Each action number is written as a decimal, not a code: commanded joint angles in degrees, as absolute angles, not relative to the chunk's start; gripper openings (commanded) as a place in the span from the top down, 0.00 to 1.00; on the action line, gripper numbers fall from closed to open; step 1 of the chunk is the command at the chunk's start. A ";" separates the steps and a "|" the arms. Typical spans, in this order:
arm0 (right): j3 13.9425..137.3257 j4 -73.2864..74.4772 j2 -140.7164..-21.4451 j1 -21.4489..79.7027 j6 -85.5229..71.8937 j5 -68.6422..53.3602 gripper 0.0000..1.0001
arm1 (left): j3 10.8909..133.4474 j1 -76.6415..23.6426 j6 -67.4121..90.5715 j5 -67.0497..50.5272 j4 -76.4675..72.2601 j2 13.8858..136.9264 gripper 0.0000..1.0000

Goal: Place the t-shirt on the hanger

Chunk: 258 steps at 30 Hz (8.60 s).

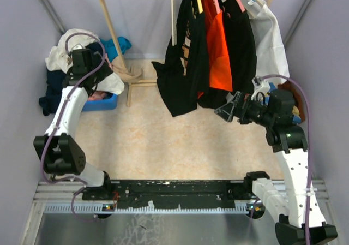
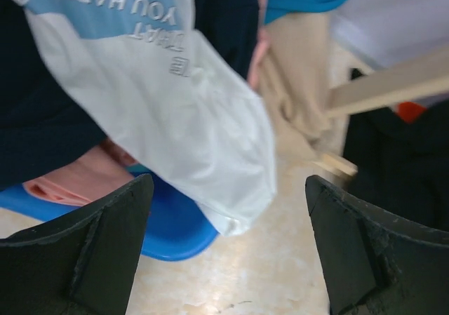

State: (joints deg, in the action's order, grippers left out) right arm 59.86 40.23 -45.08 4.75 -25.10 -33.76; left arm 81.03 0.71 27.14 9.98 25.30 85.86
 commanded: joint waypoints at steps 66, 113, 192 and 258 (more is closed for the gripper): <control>64.01 35.16 -42.71 9.47 -30.67 -43.59 0.01 | 103.77 -19.05 34.24 -10.15 48.78 65.16 1.00; 71.06 52.80 -38.73 9.48 -24.98 -17.23 0.02 | 74.53 -64.19 34.21 -10.58 14.60 96.23 0.50; 49.56 33.33 -54.38 24.50 -34.80 21.17 1.00 | 46.14 -65.41 49.34 12.73 40.85 53.33 0.35; 54.16 39.07 -52.18 42.10 -29.54 7.51 1.00 | 60.11 -76.12 54.59 38.40 58.51 61.49 1.00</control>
